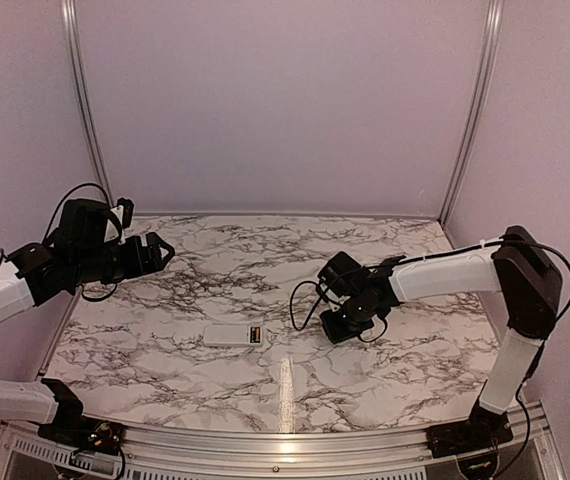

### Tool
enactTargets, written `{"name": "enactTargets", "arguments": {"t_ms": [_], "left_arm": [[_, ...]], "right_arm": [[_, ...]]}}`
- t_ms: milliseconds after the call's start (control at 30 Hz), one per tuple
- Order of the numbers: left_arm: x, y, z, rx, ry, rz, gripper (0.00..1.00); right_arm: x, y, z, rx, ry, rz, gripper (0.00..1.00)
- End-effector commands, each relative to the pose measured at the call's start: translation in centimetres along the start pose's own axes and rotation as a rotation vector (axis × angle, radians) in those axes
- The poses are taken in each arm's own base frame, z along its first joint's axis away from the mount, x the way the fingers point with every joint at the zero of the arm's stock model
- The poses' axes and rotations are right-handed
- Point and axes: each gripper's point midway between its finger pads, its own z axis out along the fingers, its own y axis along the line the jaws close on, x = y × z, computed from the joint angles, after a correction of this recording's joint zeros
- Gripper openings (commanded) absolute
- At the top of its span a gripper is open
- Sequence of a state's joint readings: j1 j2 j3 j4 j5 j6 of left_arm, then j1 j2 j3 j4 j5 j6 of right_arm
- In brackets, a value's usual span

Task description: Unload the batteries from the remote control

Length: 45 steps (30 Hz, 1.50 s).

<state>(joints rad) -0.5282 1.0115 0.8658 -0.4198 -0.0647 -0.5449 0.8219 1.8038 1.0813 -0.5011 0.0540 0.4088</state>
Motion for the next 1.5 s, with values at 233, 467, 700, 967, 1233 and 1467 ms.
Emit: {"name": "enactTargets", "arguments": {"t_ms": [233,467,700,967,1233,1467], "left_arm": [[0.4,-5.1,-0.8,0.296,0.045,-0.007,0.92],[-2.0,-8.6,-2.0,0.452,0.028,-0.067,0.89],[-4.7,-11.7,-3.0,0.591,0.021,-0.127,0.82],[-7.1,-15.6,-3.3,0.757,0.082,-0.233,0.74],[-8.5,-17.8,-2.1,0.848,0.108,-0.242,0.67],[-7.7,-18.9,-0.9,0.894,0.148,-0.247,0.61]], "right_arm": [[-5.2,4.8,-8.2,-0.226,-0.179,-0.111,0.00],[-8.1,7.4,-13.4,-0.358,-0.299,-0.172,0.00],[-10.8,10.4,-18.8,-0.516,-0.411,-0.216,0.00],[-12.7,13.0,-24.5,-0.669,-0.531,-0.282,0.00],[-13.2,14.8,-26.7,-0.785,-0.549,-0.315,0.00],[-13.5,15.8,-27.0,-0.838,-0.533,-0.320,0.00]]}}
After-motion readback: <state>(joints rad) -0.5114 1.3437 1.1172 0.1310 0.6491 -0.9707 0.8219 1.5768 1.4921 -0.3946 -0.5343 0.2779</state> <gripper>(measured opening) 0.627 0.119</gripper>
